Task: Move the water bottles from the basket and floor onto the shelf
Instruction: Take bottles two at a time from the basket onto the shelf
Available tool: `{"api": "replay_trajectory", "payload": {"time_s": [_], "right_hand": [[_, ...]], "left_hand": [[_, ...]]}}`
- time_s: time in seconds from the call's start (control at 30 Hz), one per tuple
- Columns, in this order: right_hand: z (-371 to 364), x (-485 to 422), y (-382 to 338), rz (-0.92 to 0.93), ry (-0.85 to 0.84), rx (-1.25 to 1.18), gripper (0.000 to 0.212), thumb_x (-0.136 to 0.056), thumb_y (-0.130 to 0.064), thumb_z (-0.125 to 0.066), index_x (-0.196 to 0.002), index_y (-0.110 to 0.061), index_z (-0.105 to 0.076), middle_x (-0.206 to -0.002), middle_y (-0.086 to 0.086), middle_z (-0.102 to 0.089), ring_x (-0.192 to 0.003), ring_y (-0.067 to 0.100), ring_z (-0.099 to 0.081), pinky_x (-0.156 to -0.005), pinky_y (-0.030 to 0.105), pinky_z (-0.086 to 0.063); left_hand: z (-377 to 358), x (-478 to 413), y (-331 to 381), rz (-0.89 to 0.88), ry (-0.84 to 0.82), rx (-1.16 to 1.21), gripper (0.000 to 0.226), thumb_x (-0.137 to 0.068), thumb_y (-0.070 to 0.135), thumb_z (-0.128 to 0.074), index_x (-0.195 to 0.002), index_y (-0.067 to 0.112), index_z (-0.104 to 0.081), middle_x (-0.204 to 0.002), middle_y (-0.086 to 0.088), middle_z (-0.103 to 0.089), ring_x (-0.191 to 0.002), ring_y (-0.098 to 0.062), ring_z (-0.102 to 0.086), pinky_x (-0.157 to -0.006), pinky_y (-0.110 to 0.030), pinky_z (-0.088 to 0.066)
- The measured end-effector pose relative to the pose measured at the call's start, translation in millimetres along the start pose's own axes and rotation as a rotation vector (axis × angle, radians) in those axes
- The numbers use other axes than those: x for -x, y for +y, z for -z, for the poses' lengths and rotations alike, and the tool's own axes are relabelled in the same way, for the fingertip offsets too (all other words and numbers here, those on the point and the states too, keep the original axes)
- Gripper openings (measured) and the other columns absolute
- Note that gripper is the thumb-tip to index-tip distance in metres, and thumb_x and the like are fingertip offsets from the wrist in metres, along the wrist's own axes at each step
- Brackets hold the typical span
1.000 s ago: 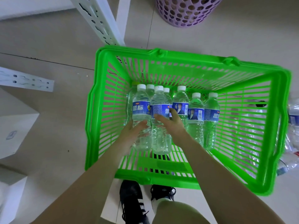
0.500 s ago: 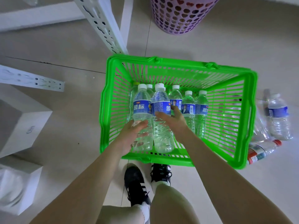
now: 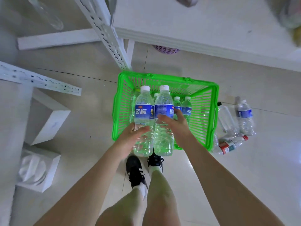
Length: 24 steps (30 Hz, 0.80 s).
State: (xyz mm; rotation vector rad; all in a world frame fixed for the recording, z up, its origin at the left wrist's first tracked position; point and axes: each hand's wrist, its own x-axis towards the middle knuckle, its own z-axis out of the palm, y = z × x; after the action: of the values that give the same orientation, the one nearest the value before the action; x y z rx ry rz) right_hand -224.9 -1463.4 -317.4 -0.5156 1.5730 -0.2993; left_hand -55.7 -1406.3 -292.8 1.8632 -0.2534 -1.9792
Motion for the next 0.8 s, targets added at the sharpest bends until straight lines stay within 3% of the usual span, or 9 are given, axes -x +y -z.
{"api": "replay_trajectory", "payload": {"time_s": [0.1, 0.23, 0.3, 0.43, 0.5, 0.57, 0.63, 0.7, 0.8], "right_hand": [[6.7, 45.3, -17.3, 0.023, -0.011, -0.034, 0.115, -0.032, -0.064, -0.091, -0.133, -0.034, -0.044, -0.121, 0.012, -0.066, -0.111, 0.028, -0.065, -0.101, 0.050, -0.048], [18.2, 106.3, -40.6, 0.082, -0.045, -0.066, 0.115, -0.035, -0.057, -0.092, -0.136, -0.029, -0.043, -0.120, 0.015, -0.067, -0.107, 0.029, -0.067, -0.097, 0.046, -0.048], [23.4, 136.6, -51.0, 0.130, -0.044, -0.092, 0.106, -0.041, -0.049, -0.091, -0.133, -0.022, -0.047, -0.109, 0.014, -0.072, -0.099, 0.028, -0.070, -0.085, 0.040, -0.050], [32.2, 192.9, -60.2, 0.204, -0.033, -0.160, 0.086, -0.057, -0.031, -0.085, -0.132, -0.018, -0.046, -0.101, 0.015, -0.074, -0.089, 0.027, -0.073, -0.079, 0.036, -0.050], [34.6, 222.0, -59.4, 0.239, -0.024, -0.196, 0.085, -0.058, -0.030, -0.086, -0.133, -0.017, -0.046, -0.102, 0.017, -0.074, -0.091, 0.030, -0.073, -0.083, 0.041, -0.053], [36.6, 250.8, -58.6, 0.274, -0.017, -0.211, 0.070, -0.062, -0.028, -0.085, -0.124, -0.023, -0.051, -0.102, 0.016, -0.074, -0.086, 0.025, -0.073, -0.079, 0.039, -0.053], [36.2, 285.6, -57.3, 0.298, -0.019, -0.224, 0.055, -0.065, -0.031, -0.084, -0.109, -0.035, -0.051, -0.105, 0.014, -0.073, -0.082, 0.020, -0.071, -0.070, 0.033, -0.047], [36.7, 312.7, -54.1, 0.329, -0.006, -0.237, 0.056, -0.066, -0.032, -0.084, -0.110, -0.038, -0.049, -0.107, 0.013, -0.073, -0.084, 0.023, -0.071, -0.067, 0.031, -0.044], [36.8, 351.4, -55.3, 0.388, -0.008, -0.246, 0.066, -0.071, -0.028, -0.082, -0.126, -0.028, -0.045, -0.101, 0.012, -0.075, -0.076, 0.017, -0.071, -0.062, 0.029, -0.042]], "left_hand": [[-7.0, 43.6, 5.7, -0.036, -0.005, 0.031, 0.052, -0.065, 0.052, -0.081, -0.109, 0.031, -0.063, -0.120, 0.002, -0.068, -0.108, -0.022, -0.067, -0.101, -0.057, -0.044], [-15.6, 97.0, 13.7, -0.077, -0.019, 0.105, 0.081, -0.053, 0.058, -0.083, -0.124, 0.029, -0.057, -0.130, 0.004, -0.061, -0.123, -0.021, -0.055, -0.108, -0.055, -0.038], [-15.9, 120.0, 15.6, -0.114, -0.016, 0.140, 0.090, -0.051, 0.060, -0.087, -0.129, 0.028, -0.055, -0.132, 0.004, -0.061, -0.124, -0.022, -0.055, -0.109, -0.057, -0.036], [-15.8, 171.3, 21.2, -0.196, -0.042, 0.147, 0.061, -0.063, 0.050, -0.086, -0.116, 0.031, -0.063, -0.121, 0.002, -0.068, -0.115, -0.027, -0.063, -0.104, -0.060, -0.039], [-18.5, 202.0, 26.5, -0.221, -0.049, 0.163, 0.049, -0.070, 0.039, -0.080, -0.114, 0.026, -0.064, -0.114, 0.000, -0.070, -0.107, -0.027, -0.067, -0.094, -0.048, -0.046], [-19.7, 226.8, 28.8, -0.252, -0.064, 0.178, 0.047, -0.078, 0.030, -0.075, -0.120, 0.019, -0.058, -0.109, 0.000, -0.070, -0.098, -0.026, -0.067, -0.080, -0.043, -0.049], [-17.8, 254.9, 28.8, -0.296, -0.077, 0.166, 0.043, -0.086, 0.023, -0.071, -0.123, 0.012, -0.052, -0.106, 0.001, -0.068, -0.093, -0.024, -0.067, -0.078, -0.043, -0.050], [-14.9, 280.1, 27.6, -0.332, -0.103, 0.147, 0.036, -0.088, 0.021, -0.069, -0.120, 0.013, -0.053, -0.099, 0.004, -0.072, -0.088, -0.020, -0.070, -0.077, -0.042, -0.052], [-13.4, 314.9, 27.3, -0.383, -0.131, 0.109, 0.024, -0.088, 0.019, -0.068, -0.109, 0.021, -0.057, -0.092, 0.010, -0.075, -0.087, -0.017, -0.072, -0.083, -0.047, -0.054]]}}
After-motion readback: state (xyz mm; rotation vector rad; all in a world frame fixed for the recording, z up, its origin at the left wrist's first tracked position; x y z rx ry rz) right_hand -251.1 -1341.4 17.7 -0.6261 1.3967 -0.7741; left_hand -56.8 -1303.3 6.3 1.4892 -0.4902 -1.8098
